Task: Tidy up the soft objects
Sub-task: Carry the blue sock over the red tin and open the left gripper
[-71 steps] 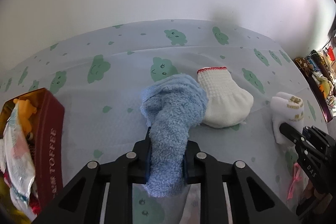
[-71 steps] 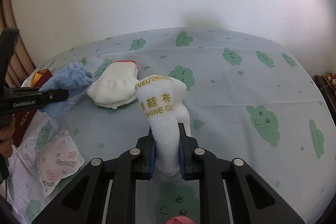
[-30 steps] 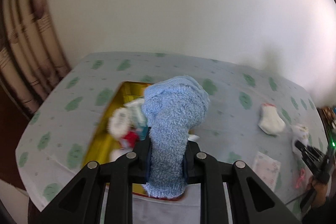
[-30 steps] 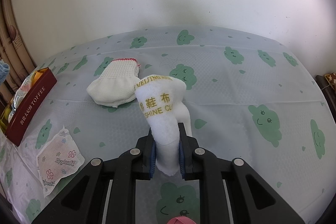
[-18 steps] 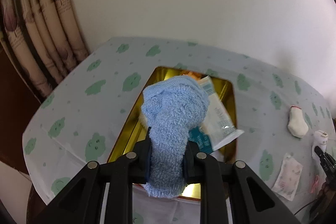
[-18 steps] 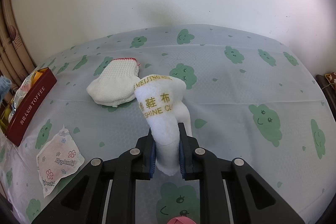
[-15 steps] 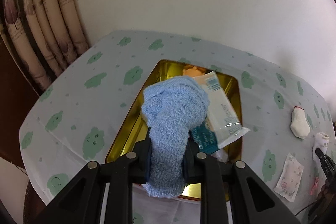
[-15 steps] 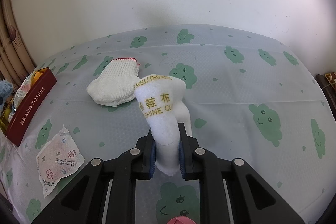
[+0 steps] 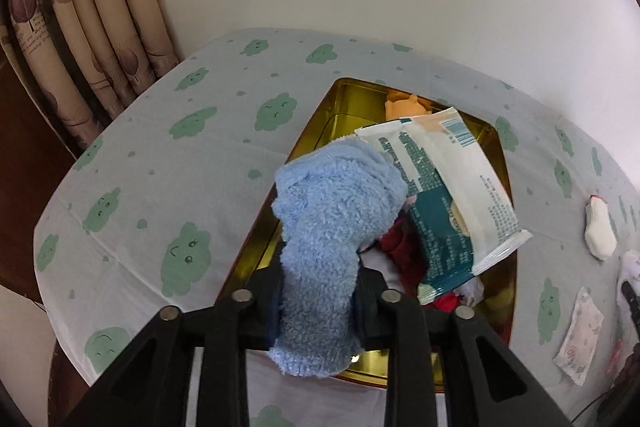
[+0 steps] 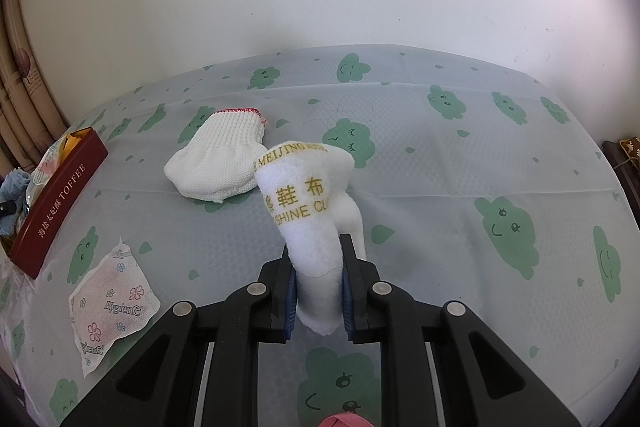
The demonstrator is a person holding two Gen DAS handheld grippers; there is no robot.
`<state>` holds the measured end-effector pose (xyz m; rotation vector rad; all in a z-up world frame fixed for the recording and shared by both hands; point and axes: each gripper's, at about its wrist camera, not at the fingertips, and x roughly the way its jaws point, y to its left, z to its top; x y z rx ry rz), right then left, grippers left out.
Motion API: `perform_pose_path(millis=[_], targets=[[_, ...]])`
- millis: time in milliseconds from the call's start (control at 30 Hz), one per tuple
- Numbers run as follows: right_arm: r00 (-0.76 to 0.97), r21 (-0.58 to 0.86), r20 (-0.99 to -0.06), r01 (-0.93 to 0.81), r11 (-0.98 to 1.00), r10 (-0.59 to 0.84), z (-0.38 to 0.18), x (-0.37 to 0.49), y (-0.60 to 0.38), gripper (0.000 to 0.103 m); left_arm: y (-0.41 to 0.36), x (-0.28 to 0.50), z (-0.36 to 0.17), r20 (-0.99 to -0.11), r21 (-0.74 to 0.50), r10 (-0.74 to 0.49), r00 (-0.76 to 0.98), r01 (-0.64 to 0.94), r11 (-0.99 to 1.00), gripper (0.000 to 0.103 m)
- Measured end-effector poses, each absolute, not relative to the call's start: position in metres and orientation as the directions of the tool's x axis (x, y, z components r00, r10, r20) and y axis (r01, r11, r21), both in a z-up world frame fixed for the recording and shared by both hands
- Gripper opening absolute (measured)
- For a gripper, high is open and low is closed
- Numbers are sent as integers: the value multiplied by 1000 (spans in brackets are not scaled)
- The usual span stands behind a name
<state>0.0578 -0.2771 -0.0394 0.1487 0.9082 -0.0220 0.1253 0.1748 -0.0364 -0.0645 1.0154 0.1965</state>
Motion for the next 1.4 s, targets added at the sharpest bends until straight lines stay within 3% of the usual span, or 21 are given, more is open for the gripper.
perform_pose_path(millis=[233, 567, 1100, 1400], targets=[[616, 119, -787, 82, 990, 43, -40, 58, -277, 17, 179, 119, -26, -834, 6, 102, 543, -176, 984, 50], [618, 118, -785, 82, 990, 43, -40, 57, -277, 17, 168, 100, 5, -754, 51, 146, 640, -165, 985, 50], [626, 16, -779, 90, 996, -44, -36, 54, -265, 16, 159, 63, -3, -655, 166, 238, 718, -171, 971, 50], [614, -40, -786, 64, 997, -71, -20, 55, -247, 16, 180, 49, -9, -631, 73, 193, 751, -190, 979, 50]])
